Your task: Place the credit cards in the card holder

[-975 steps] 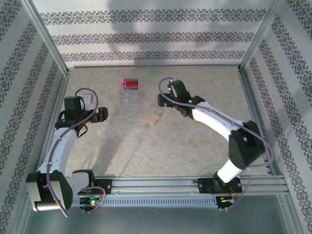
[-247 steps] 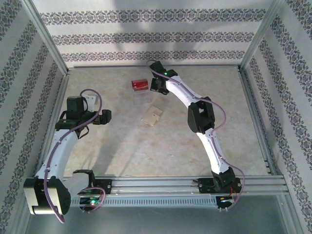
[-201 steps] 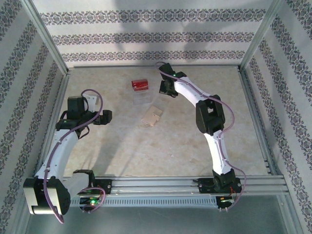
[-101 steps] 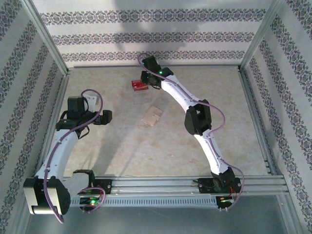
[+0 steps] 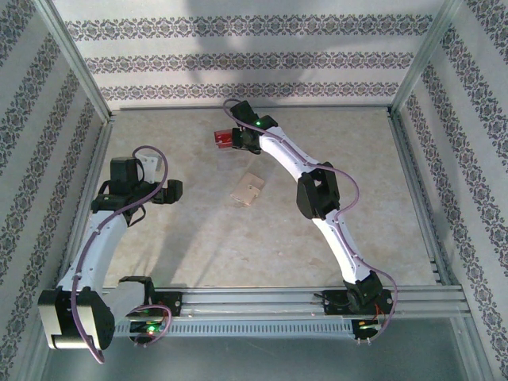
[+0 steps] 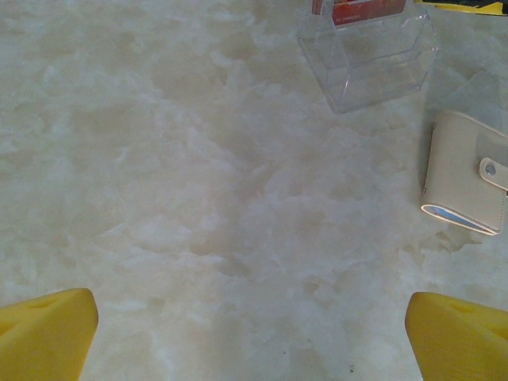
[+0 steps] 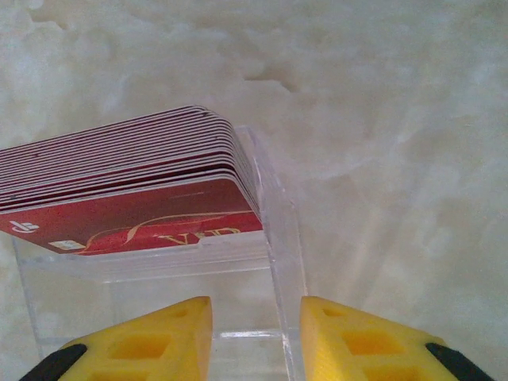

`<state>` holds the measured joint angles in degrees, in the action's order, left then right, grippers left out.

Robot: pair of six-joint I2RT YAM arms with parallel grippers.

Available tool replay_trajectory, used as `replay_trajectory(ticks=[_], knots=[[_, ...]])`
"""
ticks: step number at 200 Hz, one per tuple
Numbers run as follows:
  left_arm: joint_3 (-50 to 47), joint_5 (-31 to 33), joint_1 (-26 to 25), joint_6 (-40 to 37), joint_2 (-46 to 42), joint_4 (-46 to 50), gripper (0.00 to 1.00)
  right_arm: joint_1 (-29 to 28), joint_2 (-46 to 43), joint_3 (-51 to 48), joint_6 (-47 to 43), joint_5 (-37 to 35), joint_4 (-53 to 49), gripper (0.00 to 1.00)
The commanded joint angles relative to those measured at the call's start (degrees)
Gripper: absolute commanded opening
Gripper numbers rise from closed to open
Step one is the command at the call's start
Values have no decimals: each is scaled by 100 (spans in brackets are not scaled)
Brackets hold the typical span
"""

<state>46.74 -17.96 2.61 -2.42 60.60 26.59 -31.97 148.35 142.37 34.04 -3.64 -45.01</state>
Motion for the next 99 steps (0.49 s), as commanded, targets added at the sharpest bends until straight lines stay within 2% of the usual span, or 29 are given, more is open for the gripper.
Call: replay_trajectory(ticks=[1, 64, 99], knots=[[-11, 12, -58, -84, -48, -3, 99, 67, 21, 7, -109, -67, -100, 35], [-30, 16, -59, -91, -6, -40, 99, 111, 318, 293, -111, -33, -178, 33], [-45, 15, -53, -101, -1, -48, 100, 129, 415, 407, -90, 8, -188, 27]])
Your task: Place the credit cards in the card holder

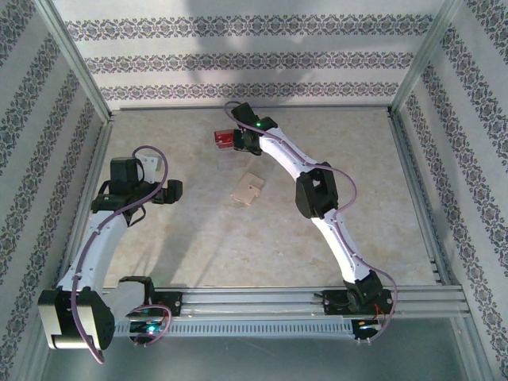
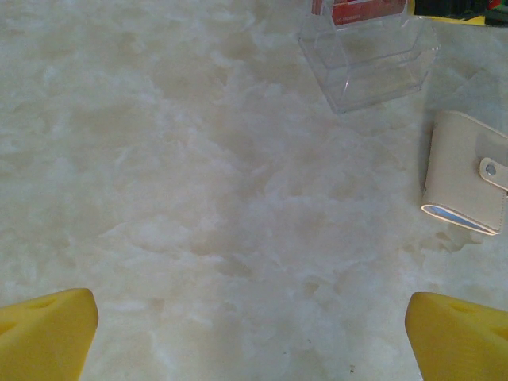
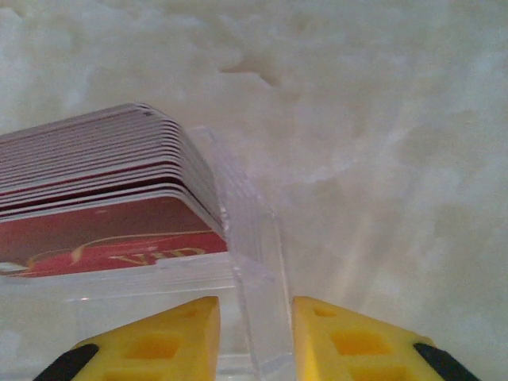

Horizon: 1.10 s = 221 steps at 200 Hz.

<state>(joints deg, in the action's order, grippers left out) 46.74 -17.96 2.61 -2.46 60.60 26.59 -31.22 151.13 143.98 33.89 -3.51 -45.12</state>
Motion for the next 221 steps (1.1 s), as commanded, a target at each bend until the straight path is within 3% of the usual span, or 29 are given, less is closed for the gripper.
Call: replay_trajectory(ticks=[1, 66, 125, 158, 221], knots=[[-44, 17, -56, -97, 2, -53, 100, 55, 141, 249, -80, -3, -179, 26], [-74, 38, -59, -118, 8, -75, 99, 101, -24, 166, -189, -276, -365, 0], [-57, 32, -59, -101, -29, -49, 100, 300, -656, -570, -230, -526, -382, 0], [-64, 1, -68, -84, -68, -75, 99, 547, -1315, -1682, -174, -561, 5, 0], [-46, -4, -83, -71, -18, -71, 100, 960, -3093, -4730, 377, -840, 1146, 0]])
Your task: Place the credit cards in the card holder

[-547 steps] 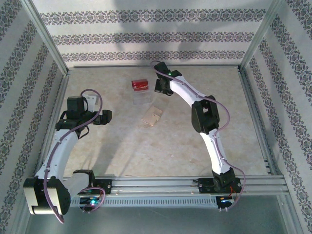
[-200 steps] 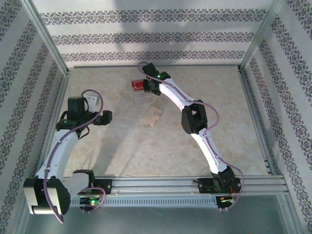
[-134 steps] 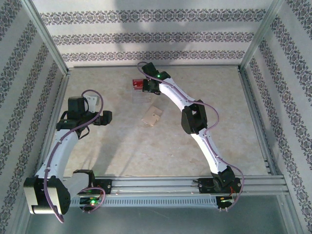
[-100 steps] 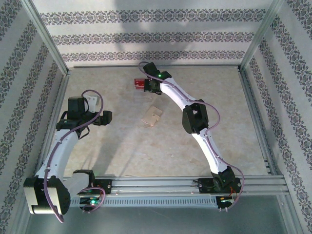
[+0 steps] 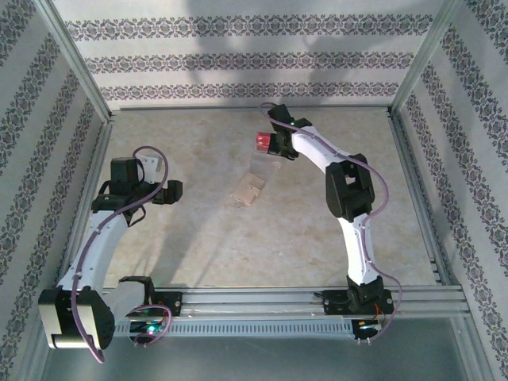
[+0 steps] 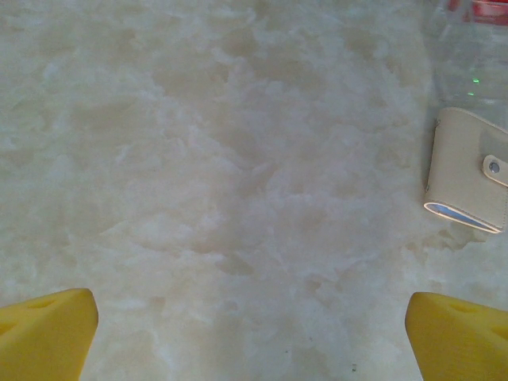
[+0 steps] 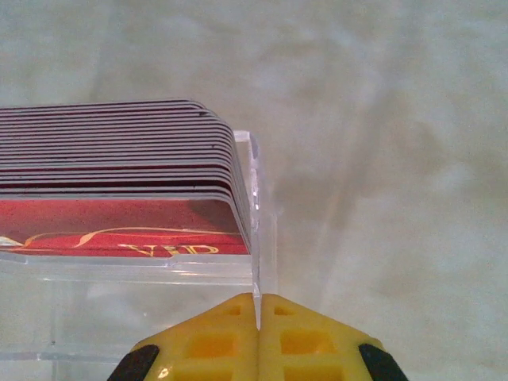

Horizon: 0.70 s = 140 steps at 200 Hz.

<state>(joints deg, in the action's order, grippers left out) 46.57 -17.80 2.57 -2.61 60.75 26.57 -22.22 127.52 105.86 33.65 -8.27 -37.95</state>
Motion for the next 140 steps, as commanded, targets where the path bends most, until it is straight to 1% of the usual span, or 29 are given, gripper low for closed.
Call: replay_trajectory(ticks=[1, 34, 66, 86, 140], knots=[[-31, -20, -80, -55, -35, -66, 100, 60, -766, -976, 421, -370, 455, 0], [-50, -74, -116, -46, -6, -92, 99, 65, -1866, -2794, 1320, -731, 1205, 0], [-16, -79, -199, -29, 12, -73, 99, -53, -2781, -4320, 2546, -878, 2034, 0], [-57, -96, -238, -46, -2, -82, 100, -243, -3015, -4792, 3052, -970, 2297, 0], [-63, -102, -318, -64, -29, -82, 99, -592, -3659, -5682, 4584, -1388, 2285, 0]])
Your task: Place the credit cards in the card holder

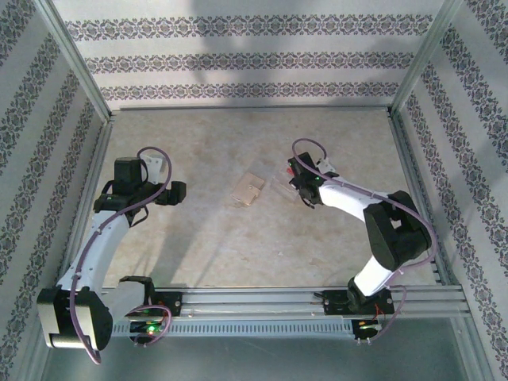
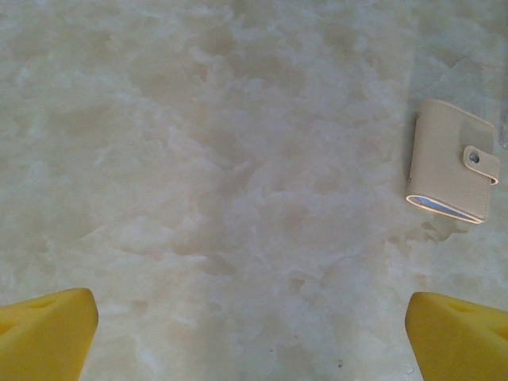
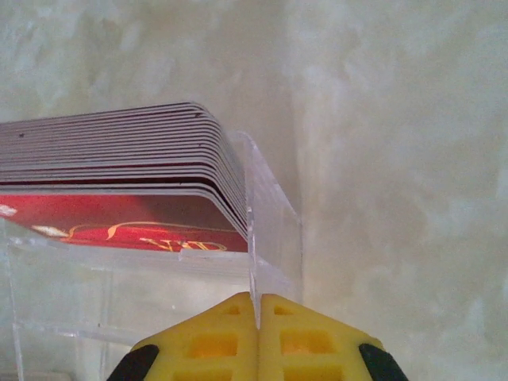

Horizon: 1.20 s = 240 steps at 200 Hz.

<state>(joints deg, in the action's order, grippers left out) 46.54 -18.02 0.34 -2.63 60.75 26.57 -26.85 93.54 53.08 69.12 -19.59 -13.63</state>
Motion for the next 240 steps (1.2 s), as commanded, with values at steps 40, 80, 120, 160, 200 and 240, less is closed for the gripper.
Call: replay_trajectory(ticks=[40, 80, 120, 160, 200, 240], knots=[[-57, -124, -148, -52, -66, -75, 100, -310, -606, -707, 1443, -637, -442, 0], [-40, -140, -144, -34, -122, -41, 99, -347, -855, -903, 1648, -690, -786, 0], [-49, -145, -148, -36, -137, -38, 100, -301, -1167, -851, 1658, -1019, -1231, 0], [-28, -168, -148, -8, -132, -13, 99, -86, -1035, -839, 1641, -1011, -1116, 0], [70, -202, -183, 33, -109, 69, 100, -86, -843, -699, 1509, -1048, -956, 0], [861, -52, -274, 8, -81, 499, 99, -351, -984, -515, 1226, -1268, -1086, 24]])
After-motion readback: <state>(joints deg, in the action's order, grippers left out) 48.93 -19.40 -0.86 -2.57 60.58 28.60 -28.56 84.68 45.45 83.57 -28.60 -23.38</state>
